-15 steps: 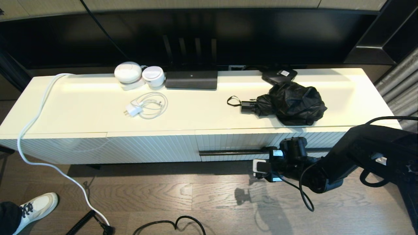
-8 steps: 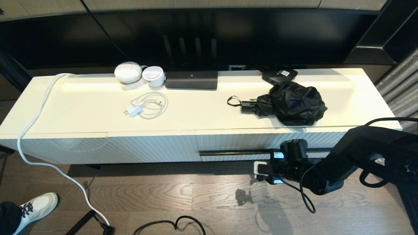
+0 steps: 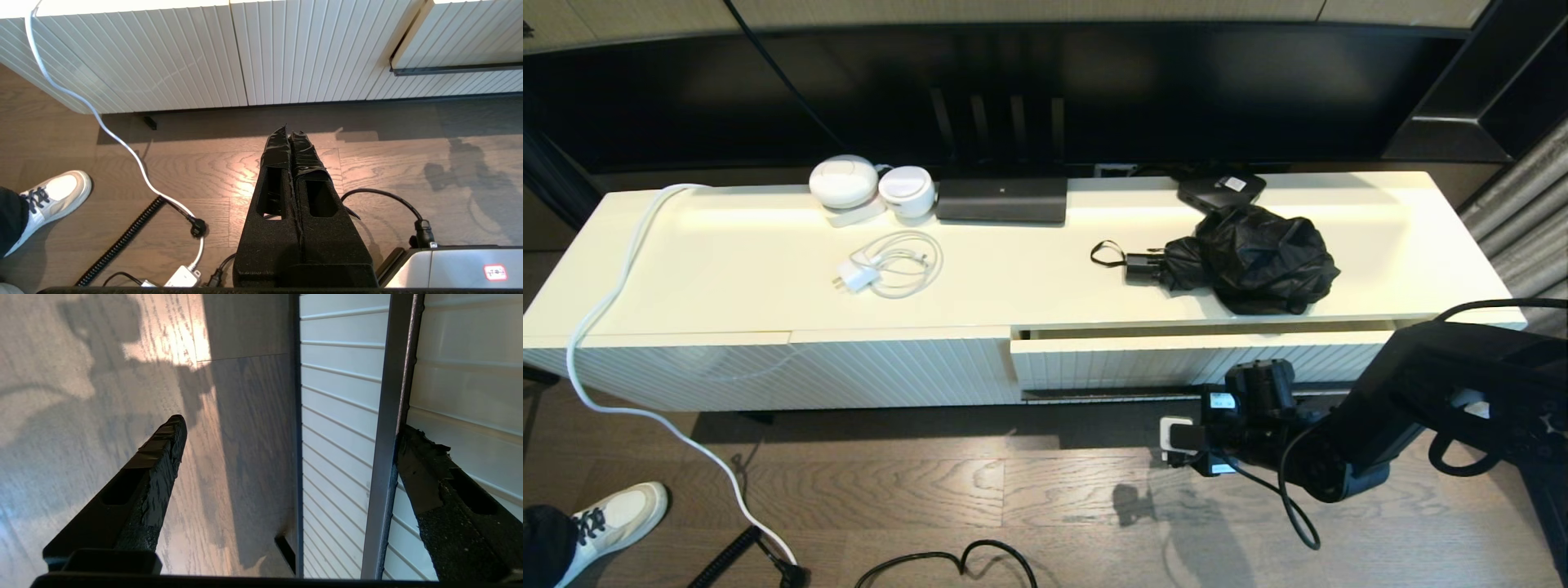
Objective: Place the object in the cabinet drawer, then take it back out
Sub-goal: Open the drawer
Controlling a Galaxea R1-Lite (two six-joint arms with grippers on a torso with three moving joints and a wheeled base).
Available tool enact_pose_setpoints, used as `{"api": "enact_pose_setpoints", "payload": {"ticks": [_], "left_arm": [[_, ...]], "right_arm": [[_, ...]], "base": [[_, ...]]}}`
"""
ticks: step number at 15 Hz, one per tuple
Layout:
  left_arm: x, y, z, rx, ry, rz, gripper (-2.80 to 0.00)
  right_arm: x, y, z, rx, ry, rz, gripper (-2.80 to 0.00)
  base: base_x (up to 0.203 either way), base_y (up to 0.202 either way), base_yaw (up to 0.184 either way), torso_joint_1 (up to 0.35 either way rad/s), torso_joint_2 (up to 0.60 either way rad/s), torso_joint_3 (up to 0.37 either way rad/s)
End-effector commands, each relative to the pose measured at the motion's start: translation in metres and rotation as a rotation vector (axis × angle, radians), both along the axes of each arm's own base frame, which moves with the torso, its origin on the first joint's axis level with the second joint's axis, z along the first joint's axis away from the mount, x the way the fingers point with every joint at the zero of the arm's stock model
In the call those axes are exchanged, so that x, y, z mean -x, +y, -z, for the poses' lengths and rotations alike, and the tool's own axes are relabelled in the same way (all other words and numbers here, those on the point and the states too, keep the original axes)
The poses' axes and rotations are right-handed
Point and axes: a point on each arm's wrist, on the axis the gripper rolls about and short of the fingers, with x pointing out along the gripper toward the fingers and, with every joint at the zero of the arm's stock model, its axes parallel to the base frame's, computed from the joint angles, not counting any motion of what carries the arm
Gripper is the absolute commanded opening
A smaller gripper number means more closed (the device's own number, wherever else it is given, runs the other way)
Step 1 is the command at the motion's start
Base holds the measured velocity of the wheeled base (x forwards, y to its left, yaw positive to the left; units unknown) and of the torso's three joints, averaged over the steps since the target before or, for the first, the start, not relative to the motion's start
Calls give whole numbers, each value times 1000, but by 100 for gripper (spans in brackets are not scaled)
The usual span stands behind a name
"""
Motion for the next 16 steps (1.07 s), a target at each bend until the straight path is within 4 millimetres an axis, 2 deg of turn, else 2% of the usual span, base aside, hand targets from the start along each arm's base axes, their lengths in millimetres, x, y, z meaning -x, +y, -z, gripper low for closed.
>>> {"api": "enact_pose_setpoints", "payload": {"ticks": [1, 4, 14, 16], "left_arm": [[0, 0, 0, 0, 3, -1, -280], [0, 0, 0, 0, 3, 1, -280], [0, 0, 0, 0, 3, 1, -280], [0, 0, 0, 0, 3, 1, -280]], "right_arm": [[4, 0, 1, 9, 13, -9, 0], [14, -1, 0, 14, 35, -12, 0], [50, -8, 15, 30, 93, -23, 0], [54, -8, 11, 26, 79, -24, 0]], "base": [[0, 0, 0, 0, 0, 0], [0, 0, 0, 0, 0, 0], [0, 0, 0, 0, 0, 0], [0, 0, 0, 0, 0, 0]]}}
